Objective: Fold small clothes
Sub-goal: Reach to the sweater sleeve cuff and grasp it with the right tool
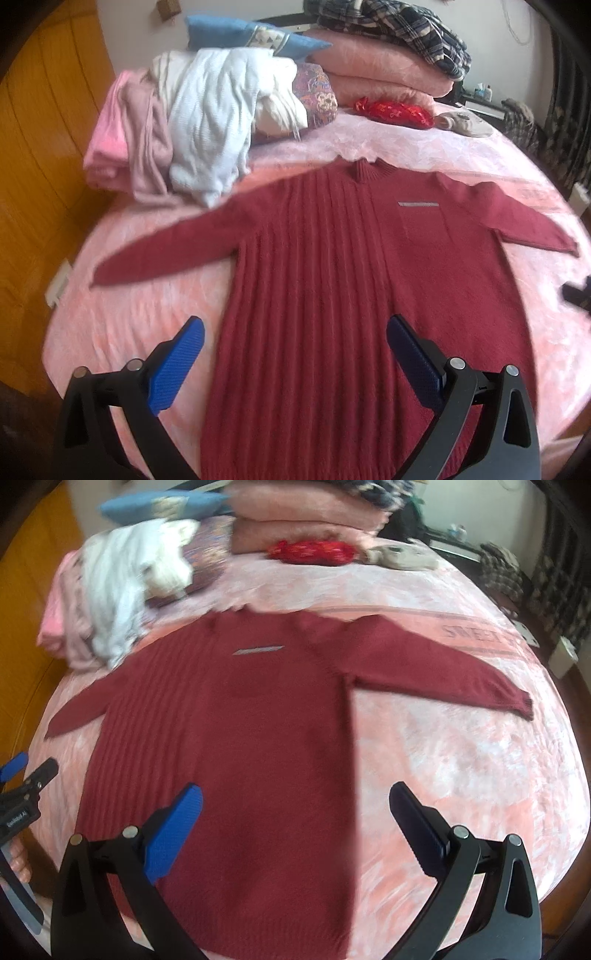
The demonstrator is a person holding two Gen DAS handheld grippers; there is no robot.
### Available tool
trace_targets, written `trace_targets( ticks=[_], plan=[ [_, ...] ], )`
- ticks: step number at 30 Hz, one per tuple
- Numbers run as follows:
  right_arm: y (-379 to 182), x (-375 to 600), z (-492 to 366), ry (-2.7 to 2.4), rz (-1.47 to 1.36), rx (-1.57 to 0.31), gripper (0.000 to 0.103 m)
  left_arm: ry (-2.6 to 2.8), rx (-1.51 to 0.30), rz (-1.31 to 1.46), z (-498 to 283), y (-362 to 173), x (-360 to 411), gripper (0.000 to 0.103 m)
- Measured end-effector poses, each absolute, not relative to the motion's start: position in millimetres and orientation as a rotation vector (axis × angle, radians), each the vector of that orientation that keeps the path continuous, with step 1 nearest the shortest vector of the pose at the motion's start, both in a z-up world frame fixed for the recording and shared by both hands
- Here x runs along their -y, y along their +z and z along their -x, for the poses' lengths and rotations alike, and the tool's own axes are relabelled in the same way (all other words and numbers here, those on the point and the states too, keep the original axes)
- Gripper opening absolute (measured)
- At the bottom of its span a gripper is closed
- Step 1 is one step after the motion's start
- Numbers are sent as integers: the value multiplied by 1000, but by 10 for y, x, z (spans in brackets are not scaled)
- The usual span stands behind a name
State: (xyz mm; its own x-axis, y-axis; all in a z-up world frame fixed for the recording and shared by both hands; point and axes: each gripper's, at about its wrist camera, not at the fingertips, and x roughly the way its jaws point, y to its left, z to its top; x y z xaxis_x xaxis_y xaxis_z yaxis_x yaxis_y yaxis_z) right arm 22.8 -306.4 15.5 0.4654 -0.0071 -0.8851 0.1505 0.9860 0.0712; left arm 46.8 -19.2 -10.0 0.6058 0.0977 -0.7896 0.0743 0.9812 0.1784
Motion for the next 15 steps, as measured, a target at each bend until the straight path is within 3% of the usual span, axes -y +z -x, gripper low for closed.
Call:
trace_targets(
  ticks=[5,15],
  plan=[
    [161,3904,-613,-224,-201,-1066,100,-51,-896,-84,-1114,-123,633,99],
    [-418,5861,-1247,-239,-433,-1187,100,-248,-886,-92,-1952,-349,2030,99]
  ],
)
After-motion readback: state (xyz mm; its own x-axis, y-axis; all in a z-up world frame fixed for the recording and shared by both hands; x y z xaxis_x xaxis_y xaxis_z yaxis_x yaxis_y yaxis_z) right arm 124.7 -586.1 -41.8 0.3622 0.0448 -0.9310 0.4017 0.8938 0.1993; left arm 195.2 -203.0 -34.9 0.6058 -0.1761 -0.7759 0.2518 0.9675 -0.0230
